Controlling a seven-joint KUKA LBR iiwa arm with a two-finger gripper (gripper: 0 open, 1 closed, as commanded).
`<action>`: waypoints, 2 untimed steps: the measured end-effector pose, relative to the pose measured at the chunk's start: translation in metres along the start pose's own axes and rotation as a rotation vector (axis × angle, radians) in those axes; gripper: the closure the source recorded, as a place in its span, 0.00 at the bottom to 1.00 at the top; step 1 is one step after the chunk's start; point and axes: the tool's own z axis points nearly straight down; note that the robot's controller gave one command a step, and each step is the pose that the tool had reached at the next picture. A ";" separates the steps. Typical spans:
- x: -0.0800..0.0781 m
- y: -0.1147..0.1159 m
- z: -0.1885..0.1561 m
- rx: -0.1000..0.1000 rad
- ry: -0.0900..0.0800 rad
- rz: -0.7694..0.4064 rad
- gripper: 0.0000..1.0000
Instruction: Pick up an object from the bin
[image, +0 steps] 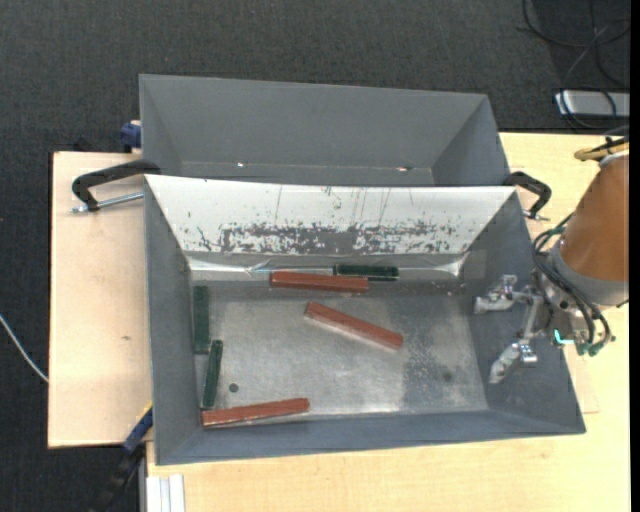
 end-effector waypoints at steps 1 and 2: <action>-0.001 0.001 -0.003 0.001 -0.006 -0.002 0.00; -0.026 0.028 0.045 0.004 -0.014 -0.043 0.00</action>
Offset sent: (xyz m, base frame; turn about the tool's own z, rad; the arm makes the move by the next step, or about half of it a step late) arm 0.0369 0.0488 -0.0831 -0.0738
